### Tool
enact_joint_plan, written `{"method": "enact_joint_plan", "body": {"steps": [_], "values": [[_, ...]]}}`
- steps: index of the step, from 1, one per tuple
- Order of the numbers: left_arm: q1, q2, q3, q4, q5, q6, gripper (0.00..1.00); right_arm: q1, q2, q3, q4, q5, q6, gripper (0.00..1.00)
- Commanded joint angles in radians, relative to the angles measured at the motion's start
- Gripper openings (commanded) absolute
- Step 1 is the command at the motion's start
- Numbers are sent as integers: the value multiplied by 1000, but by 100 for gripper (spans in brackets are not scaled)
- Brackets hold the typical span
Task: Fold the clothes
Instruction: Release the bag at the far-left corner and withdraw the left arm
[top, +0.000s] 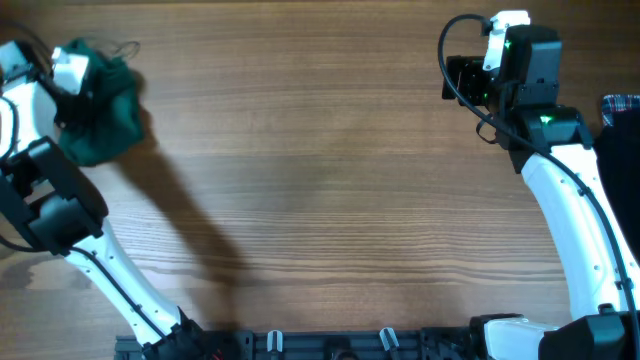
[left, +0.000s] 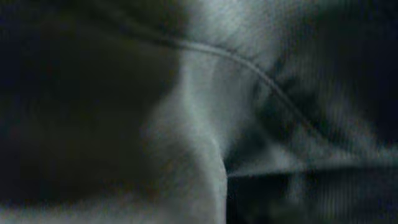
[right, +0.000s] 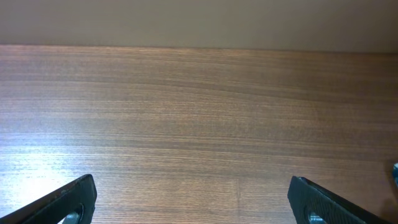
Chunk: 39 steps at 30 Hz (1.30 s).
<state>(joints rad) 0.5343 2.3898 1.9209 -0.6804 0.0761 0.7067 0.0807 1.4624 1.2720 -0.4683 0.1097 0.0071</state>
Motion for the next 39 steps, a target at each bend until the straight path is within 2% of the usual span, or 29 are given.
{"method": "enact_joint_plan", "body": {"steps": [1, 4, 6, 8, 9, 10, 14, 17, 19, 20, 23, 26, 29, 35, 39], "values": [[93, 38, -6, 42, -51, 30, 4, 0, 8, -3, 0, 14, 11, 100], [145, 38, -6, 89, -51, 30, 4, 0, 8, -3, 0, 14, 11, 100], [179, 38, -6, 106, -51, 23, 52, 0, 8, -3, -1, 14, 11, 100], [183, 38, -6, 124, -51, 18, 79, 0, 8, -3, 0, 14, 11, 100], [183, 37, -6, 150, -51, -11, 96, 0, 8, -3, -1, 14, 11, 100], [183, 28, 6, 197, -51, -98, 100, 0, 8, -3, -1, 14, 11, 100], [174, -39, 45, 246, -51, -225, 100, 0, 8, -3, 0, 14, 12, 100], [166, -160, 71, 246, -63, -390, 100, 0, 8, -3, -1, 14, 11, 100], [166, -254, 71, 216, -62, -522, 99, 0, 8, -3, -1, 14, 11, 100], [166, -315, 71, 173, -62, -612, 79, 0, 8, -3, 0, 14, 11, 100], [166, -456, 71, -8, -60, -765, 4, 0, 8, -3, 0, 14, 11, 100], [166, -588, 71, -221, 12, -801, 4, 0, 8, -3, -1, 14, 12, 100], [166, -665, 71, -341, 16, -802, 4, 0, 8, -3, -1, 14, 11, 100], [166, -699, 71, -504, 54, -954, 4, 0, 8, -3, -1, 14, 11, 100], [151, -699, 62, -537, 100, -955, 4, 0, 8, -3, 0, 14, 11, 100]]}}
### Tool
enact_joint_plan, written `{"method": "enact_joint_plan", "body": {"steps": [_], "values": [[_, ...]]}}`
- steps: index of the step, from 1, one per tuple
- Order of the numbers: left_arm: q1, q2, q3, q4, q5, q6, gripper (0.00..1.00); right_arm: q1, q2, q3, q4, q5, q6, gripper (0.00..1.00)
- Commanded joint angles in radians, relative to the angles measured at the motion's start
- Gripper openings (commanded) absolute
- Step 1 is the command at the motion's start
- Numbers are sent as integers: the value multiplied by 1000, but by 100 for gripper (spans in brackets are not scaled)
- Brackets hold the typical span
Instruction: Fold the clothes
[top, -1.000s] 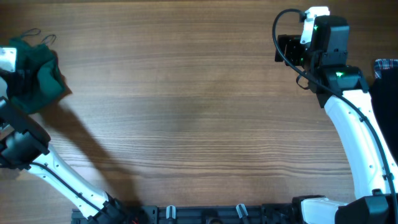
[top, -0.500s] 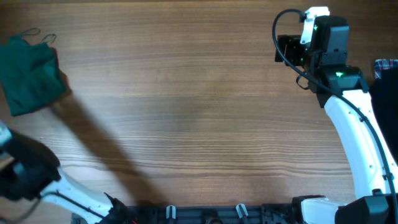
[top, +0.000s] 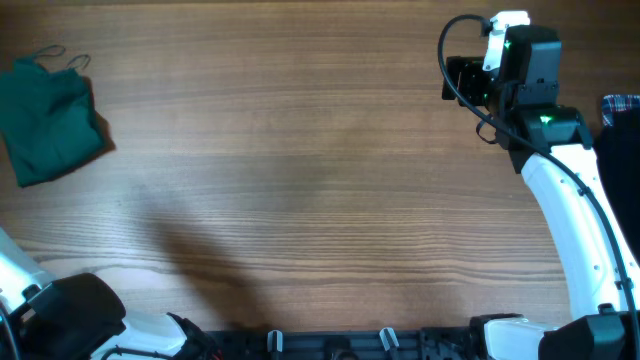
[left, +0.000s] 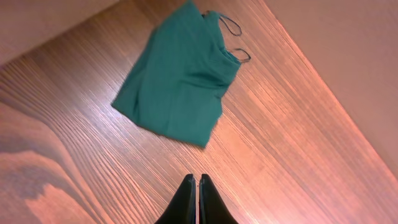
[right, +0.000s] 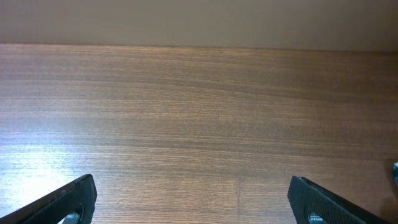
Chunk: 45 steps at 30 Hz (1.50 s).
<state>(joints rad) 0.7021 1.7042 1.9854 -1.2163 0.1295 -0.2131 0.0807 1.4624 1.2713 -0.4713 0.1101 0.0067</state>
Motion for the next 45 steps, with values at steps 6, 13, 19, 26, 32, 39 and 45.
{"method": "enact_joint_plan", "body": {"steps": [6, 13, 19, 26, 32, 39, 45], "values": [[-113, 59, -94, 105, -33, -47, 4, 0, 8, -3, 2, 14, 12, 100], [-116, 246, -110, 400, -76, -83, 4, 0, 8, -3, 3, 14, 12, 100], [-116, 390, -110, 545, -101, -83, 4, 0, 8, -3, 3, 14, 12, 100], [-115, 512, -110, 675, -217, -83, 4, 0, 8, -3, 3, 14, 12, 100], [-99, 653, -110, 753, -240, -83, 4, 0, 8, -3, 2, 14, 11, 100], [-33, 787, -110, 832, -239, -163, 6, 0, 8, -3, 3, 14, 12, 100], [-4, 716, -106, 850, -77, -236, 6, 0, 8, -3, 2, 14, 12, 100]]}}
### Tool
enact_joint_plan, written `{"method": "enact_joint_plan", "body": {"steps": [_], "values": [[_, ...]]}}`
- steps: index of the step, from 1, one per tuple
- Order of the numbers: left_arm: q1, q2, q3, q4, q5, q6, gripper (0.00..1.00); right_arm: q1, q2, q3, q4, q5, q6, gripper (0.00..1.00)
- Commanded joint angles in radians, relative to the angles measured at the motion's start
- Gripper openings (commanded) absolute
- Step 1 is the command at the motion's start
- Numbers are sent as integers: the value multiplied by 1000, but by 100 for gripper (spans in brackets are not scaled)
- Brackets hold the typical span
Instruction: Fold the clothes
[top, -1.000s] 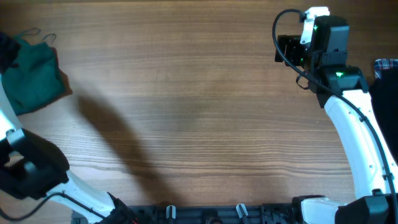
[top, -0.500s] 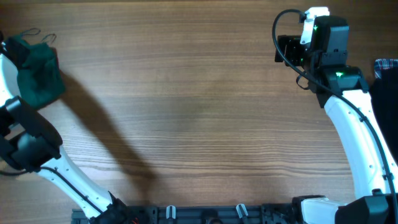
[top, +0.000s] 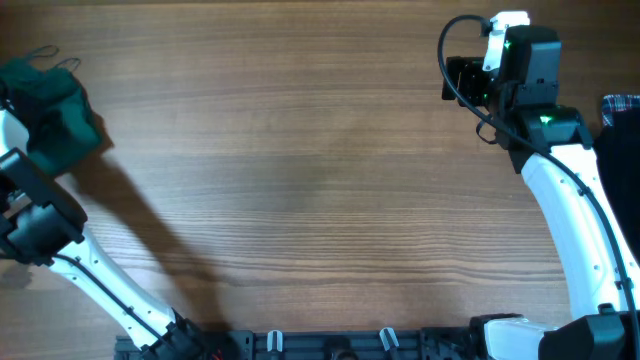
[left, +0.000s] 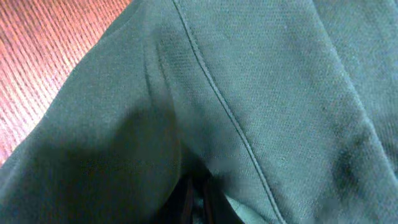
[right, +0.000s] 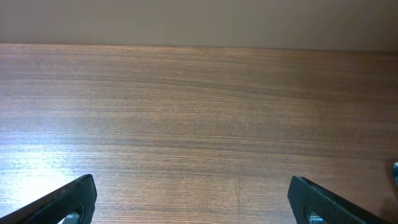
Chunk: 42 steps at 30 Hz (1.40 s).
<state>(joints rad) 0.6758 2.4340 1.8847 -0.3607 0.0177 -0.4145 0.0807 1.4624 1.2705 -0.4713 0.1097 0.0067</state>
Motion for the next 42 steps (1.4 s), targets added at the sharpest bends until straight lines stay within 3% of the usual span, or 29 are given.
{"method": "enact_joint_plan", "body": {"steps": [1, 5, 7, 8, 9, 10, 13, 22, 25, 27, 31, 38, 42], "values": [[17, -58, -5, -5, 34, -34, 6, 0, 8, -2, 2, 14, 12, 100], [-13, -249, -5, -61, 34, -35, 11, 0, 8, -3, 3, 14, 12, 100], [-34, -332, -5, -172, 34, -36, 14, 0, 8, -3, 2, 14, 12, 100], [-51, -369, -5, -268, 34, -36, 6, 0, 8, -3, 2, 14, 12, 100], [-63, -383, -5, -331, 35, -36, 4, 0, 8, -3, 2, 14, 12, 100], [-97, -387, -6, -464, 34, -35, 4, 0, 8, -3, 2, 14, 12, 100], [-146, -347, -42, -562, 17, -35, 4, 0, 8, -3, 2, 14, 12, 100], [-167, -246, -114, -465, -63, -39, 4, 0, 8, -3, 2, 14, 12, 100], [-167, -252, -114, -394, 121, -39, 4, 0, 8, -3, 2, 14, 12, 100], [-166, -254, -114, -395, 154, -39, 4, 0, 8, -3, 2, 14, 12, 100], [-147, -254, -114, -383, 39, -42, 4, 0, 8, -3, 2, 14, 12, 100], [-93, -254, -114, -348, 35, -34, 4, 0, 8, -3, 2, 14, 12, 100], [-84, -237, -115, -361, -45, -24, 4, 0, 8, -3, 2, 14, 12, 100]]}}
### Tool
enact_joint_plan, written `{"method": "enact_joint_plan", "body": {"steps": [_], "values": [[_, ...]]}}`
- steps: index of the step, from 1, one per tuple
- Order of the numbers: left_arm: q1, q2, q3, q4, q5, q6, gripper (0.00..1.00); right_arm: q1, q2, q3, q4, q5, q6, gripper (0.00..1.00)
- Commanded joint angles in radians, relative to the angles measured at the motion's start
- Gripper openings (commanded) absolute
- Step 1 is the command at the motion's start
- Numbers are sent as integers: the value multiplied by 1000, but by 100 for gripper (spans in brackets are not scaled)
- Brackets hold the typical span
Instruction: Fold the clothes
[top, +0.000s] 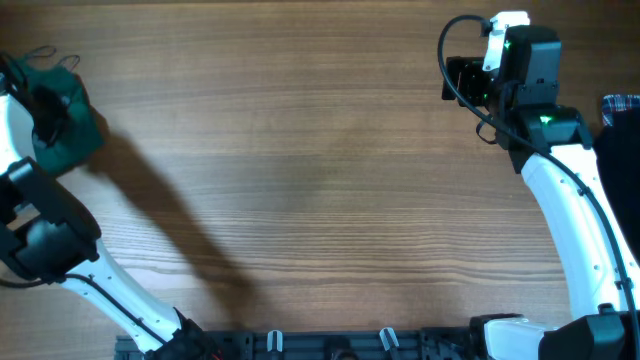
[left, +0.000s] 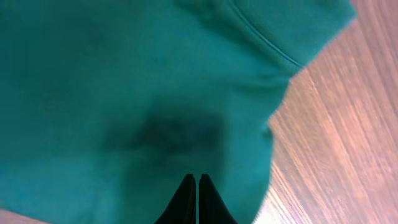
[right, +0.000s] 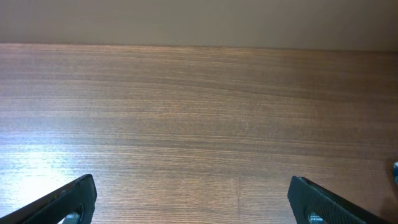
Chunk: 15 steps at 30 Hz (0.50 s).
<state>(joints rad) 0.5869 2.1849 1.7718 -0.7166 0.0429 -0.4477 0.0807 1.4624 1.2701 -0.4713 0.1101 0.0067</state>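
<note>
A dark green strappy garment (top: 66, 128) lies bunched at the table's far left edge. My left gripper (top: 47, 104) is right over it. In the left wrist view the green cloth (left: 124, 106) fills most of the frame, with its hem and bare wood at the right. The left gripper (left: 197, 182) is shut, its black tips together against the cloth, and no fabric shows between them. My right gripper (right: 193, 202) hangs wide open over bare wood at the far right of the table (top: 320, 180), one of its fingers (right: 74, 198) at each lower corner of that view.
A plaid cloth (top: 621, 104) and a dark cloth (top: 620, 170) lie at the table's right edge beside the right arm (top: 560, 180). The left arm (top: 60, 240) reaches up along the left edge. A rail with clips (top: 330, 342) lines the front edge.
The left wrist has shifted over the garment: a seam filled its view before, and now the hem and the table show at the right. The right arm has not moved.
My left gripper was buried in the bunched green garment a little in from the left edge. Then the garment lay flatter, further left, with the arm drawn back and the gripper shut. Then the gripper was down on the cloth again, and it stays there shut.
</note>
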Motion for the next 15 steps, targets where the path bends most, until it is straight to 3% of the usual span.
{"method": "enact_joint_plan", "body": {"steps": [1, 10, 15], "values": [[4, 18, -8, -6, -71, 30, 4, 0, 8, -2, 2, 14, 12, 100], [1, 23, -317, 130, -98, 51, 4, 0, 8, -2, 2, 14, 12, 100], [11, -27, -307, -18, -138, 51, 4, 0, 8, -2, 2, 14, 12, 100]]}}
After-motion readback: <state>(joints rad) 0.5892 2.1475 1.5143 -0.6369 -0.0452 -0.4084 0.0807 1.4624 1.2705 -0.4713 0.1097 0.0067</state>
